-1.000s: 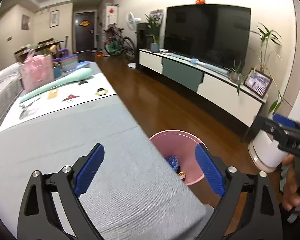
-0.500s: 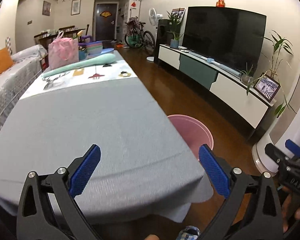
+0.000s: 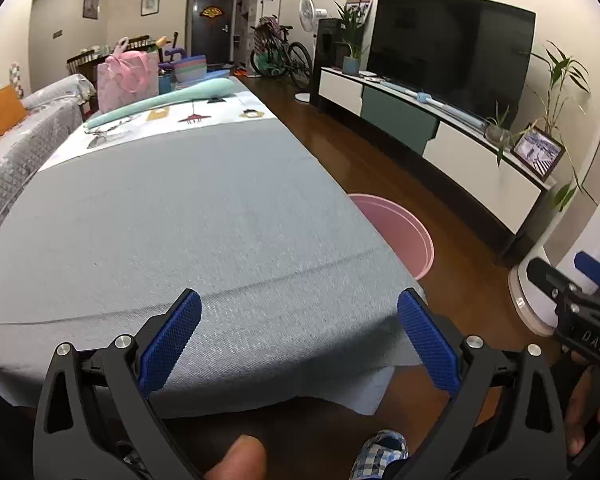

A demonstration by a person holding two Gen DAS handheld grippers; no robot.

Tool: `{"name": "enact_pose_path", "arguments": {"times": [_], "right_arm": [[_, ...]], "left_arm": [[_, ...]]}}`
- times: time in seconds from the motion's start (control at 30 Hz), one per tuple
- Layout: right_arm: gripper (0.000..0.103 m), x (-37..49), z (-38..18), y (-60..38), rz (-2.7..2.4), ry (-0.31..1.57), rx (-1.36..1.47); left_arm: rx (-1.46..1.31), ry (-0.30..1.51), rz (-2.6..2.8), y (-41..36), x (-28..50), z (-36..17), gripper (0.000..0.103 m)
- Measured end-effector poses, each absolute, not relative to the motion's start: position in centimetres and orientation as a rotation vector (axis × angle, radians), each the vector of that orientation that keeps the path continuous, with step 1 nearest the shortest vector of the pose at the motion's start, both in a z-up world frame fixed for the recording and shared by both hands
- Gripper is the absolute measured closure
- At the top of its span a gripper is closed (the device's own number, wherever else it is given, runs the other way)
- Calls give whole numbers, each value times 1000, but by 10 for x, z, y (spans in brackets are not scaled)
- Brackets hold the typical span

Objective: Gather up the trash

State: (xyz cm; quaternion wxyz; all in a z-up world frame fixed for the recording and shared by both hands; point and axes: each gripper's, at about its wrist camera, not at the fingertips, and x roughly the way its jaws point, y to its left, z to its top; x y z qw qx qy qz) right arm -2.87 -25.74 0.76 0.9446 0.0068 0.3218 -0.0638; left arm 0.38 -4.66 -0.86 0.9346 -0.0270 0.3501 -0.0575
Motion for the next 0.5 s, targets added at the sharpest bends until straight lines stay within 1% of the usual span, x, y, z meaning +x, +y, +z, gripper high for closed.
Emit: {"name": "enact_pose_path", "arguments": {"times": [0.5], "right_arm": [[5, -25, 6, -255, -135, 657, 8]], "left_arm": [[-49, 712, -134, -52, 1, -12, 7]]}}
